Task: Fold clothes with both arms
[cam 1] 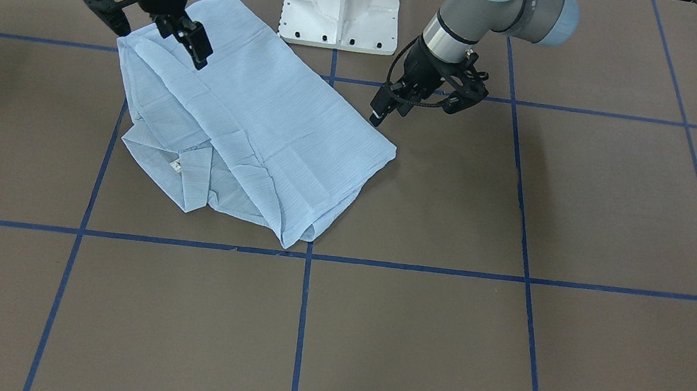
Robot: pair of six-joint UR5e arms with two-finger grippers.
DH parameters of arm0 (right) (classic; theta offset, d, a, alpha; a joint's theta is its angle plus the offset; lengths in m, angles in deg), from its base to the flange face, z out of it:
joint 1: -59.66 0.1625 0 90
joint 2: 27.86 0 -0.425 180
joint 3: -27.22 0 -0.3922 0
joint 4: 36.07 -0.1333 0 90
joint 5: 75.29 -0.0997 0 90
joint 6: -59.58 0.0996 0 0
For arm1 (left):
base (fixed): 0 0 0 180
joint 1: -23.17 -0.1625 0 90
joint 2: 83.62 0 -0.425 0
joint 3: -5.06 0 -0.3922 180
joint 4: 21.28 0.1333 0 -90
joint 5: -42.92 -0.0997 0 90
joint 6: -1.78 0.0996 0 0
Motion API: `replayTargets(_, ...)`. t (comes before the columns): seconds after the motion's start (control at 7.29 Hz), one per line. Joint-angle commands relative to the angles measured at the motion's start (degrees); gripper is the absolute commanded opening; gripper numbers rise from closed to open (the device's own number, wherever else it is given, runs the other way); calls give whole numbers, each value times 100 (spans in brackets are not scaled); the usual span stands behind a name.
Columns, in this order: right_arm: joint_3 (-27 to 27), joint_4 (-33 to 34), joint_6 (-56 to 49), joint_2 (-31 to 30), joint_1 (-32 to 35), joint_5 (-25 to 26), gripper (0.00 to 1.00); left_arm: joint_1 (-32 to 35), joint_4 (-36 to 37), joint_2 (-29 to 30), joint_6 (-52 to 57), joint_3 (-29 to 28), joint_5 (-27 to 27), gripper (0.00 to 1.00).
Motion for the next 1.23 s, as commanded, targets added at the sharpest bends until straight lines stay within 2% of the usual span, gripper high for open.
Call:
replayTargets(0.0,620,-5,-1237,204,822,-3,100,-278,16,229,-102,-498,-313,79)
replayTargets(0.27,946,-5,-1549,352,991,-3,100,-279,7,309,-94,-686,-315,78)
replayTargets(0.55,1009,-5,-1567,406,1009,-3,100,-279,7,319,-32,-721,-454,69)
replayTargets(0.96,1009,-5,-1550,406,1036,-3,100,-235,-2,319,107,-756,-656,62)
replayTargets(1.1,1009,-14,-1541,406,1036,-3,100,-217,-2,319,178,-791,-727,56)
